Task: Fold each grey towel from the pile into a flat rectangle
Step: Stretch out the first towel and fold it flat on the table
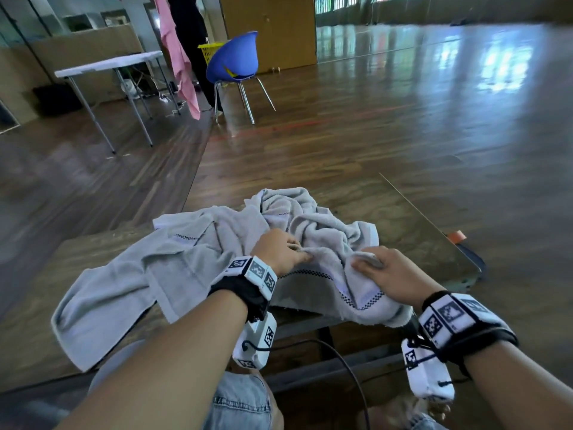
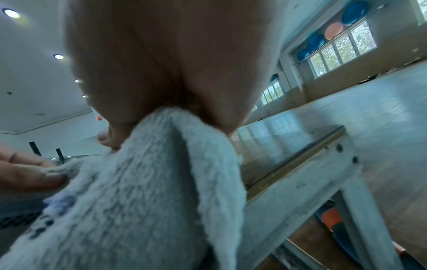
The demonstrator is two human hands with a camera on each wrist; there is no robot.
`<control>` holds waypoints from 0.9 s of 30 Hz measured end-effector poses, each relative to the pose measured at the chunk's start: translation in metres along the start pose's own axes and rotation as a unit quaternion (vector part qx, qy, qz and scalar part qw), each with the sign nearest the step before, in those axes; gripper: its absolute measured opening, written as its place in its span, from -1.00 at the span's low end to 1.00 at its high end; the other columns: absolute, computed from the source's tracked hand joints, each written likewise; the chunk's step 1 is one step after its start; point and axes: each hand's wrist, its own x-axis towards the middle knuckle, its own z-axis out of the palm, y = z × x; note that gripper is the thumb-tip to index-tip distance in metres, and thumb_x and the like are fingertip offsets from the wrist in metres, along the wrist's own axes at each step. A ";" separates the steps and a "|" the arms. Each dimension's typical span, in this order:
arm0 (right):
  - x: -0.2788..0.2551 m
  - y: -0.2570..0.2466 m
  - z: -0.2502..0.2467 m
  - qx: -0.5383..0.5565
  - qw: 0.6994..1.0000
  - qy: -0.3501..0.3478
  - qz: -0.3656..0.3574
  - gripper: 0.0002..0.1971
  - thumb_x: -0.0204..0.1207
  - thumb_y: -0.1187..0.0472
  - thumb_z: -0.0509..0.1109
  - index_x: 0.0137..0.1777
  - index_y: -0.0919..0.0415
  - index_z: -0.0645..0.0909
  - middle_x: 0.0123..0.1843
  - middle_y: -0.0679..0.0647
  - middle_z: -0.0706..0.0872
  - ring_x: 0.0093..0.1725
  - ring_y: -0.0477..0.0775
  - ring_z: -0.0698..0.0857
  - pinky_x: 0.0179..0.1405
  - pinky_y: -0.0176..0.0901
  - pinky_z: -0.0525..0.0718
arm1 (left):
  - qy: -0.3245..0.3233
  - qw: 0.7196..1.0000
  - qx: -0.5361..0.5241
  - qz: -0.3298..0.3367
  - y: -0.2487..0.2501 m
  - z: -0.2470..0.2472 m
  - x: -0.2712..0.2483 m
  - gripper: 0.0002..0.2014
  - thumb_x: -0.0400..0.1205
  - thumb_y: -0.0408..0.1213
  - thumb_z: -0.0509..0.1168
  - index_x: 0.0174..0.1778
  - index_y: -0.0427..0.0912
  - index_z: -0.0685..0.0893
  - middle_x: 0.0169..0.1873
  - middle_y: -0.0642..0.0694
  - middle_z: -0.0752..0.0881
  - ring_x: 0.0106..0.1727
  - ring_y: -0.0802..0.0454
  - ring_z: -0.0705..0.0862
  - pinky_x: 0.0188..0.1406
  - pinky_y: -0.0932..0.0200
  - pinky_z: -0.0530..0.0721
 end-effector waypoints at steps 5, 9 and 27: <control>0.023 -0.010 0.009 -0.032 0.999 0.006 0.026 -0.53 0.68 0.04 0.37 -0.43 0.24 0.45 -0.51 -0.02 0.50 -0.50 -0.17 0.43 -0.41 -0.21 0.39 | -0.017 0.999 -0.017 0.030 0.002 -0.009 0.010 -0.51 0.50 -0.19 0.54 -0.57 -0.42 0.50 -0.66 -0.06 0.45 -0.52 0.09 0.32 -0.40 0.19 0.31; 0.035 -0.017 -0.007 0.016 0.992 0.123 0.032 -0.55 0.68 0.03 0.38 -0.33 0.38 0.58 -0.48 -0.01 0.55 -0.52 -0.04 0.47 -0.54 -0.32 0.38 | -0.006 0.996 -0.072 0.050 0.007 -0.031 0.015 -0.51 0.48 -0.18 0.58 -0.52 -0.42 0.48 -0.57 -0.13 0.40 -0.49 0.05 0.32 -0.46 0.24 0.29; 0.040 -0.036 -0.018 -0.008 0.998 0.020 -0.065 -0.67 0.67 0.01 0.37 -0.27 0.18 0.60 -0.41 -0.08 0.59 -0.38 -0.01 0.51 -0.31 -0.02 0.50 | -0.237 0.959 0.126 0.095 0.020 -0.076 0.015 -0.83 0.54 -0.20 0.47 -0.13 -0.24 0.81 -0.36 0.08 0.67 -0.36 0.26 0.53 -0.22 0.28 0.51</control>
